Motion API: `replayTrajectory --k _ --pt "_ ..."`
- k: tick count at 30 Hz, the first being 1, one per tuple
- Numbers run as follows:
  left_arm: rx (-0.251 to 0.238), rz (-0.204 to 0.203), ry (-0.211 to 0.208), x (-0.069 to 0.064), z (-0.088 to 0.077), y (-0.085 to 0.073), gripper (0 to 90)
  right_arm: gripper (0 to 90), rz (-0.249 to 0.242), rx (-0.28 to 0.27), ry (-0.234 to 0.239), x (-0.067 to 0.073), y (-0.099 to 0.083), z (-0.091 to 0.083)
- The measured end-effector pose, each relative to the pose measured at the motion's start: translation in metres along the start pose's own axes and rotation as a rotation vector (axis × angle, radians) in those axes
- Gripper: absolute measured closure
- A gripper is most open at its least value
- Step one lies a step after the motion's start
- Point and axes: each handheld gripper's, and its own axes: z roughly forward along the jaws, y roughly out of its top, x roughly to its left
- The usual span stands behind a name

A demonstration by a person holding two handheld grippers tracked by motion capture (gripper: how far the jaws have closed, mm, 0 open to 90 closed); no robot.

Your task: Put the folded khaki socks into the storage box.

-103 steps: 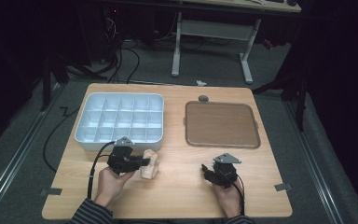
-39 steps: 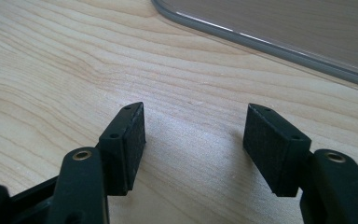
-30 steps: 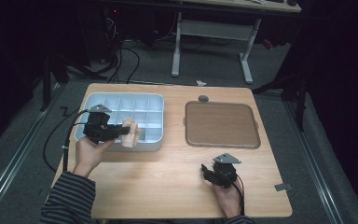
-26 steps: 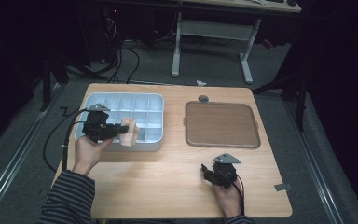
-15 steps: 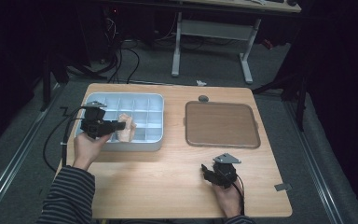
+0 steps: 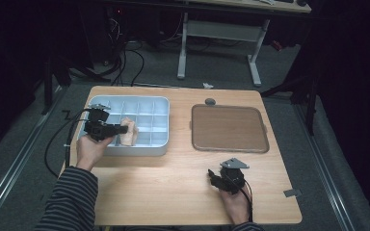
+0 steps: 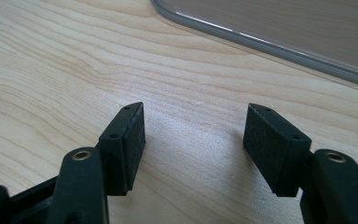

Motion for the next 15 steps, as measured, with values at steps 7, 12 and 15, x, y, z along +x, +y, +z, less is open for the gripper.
replayTrajectory --k 7,12,15 --pt "0.041 0.009 0.048 0.008 0.008 -0.002 77.9 39.0 0.001 0.000 -0.001 0.000 0.000 0.000" --pt "0.074 0.006 0.056 0.011 0.015 -0.004 77.9 38.9 0.002 0.000 -0.003 0.000 0.000 0.000" --pt "0.093 0.011 0.066 0.013 0.018 -0.004 77.9 38.9 0.002 0.000 -0.003 0.000 0.000 0.000"
